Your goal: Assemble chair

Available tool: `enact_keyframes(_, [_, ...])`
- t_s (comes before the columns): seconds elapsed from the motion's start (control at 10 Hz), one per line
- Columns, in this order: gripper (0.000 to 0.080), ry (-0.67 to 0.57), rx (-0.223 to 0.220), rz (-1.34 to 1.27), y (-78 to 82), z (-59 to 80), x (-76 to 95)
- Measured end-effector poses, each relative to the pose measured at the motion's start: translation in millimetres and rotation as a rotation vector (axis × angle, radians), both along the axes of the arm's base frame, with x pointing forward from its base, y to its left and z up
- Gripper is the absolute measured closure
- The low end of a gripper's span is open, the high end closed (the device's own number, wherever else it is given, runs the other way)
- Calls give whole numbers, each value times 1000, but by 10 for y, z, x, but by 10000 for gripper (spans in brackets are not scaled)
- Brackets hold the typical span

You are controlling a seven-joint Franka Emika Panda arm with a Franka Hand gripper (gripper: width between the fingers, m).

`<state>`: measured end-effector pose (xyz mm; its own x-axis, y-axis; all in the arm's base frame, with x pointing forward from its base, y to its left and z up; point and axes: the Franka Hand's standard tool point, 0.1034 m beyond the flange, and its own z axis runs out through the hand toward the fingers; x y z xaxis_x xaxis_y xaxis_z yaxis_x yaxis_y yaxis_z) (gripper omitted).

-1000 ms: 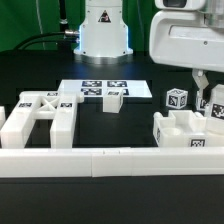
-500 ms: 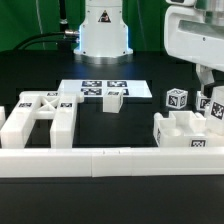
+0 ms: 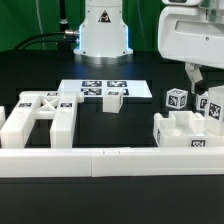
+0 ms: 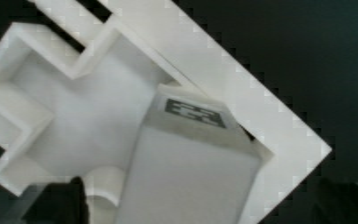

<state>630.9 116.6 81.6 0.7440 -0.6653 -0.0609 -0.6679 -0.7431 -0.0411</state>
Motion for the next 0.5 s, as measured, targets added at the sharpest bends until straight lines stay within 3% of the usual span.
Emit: enact_keyframes(0.5, [151, -31, 12, 482, 69, -12, -28])
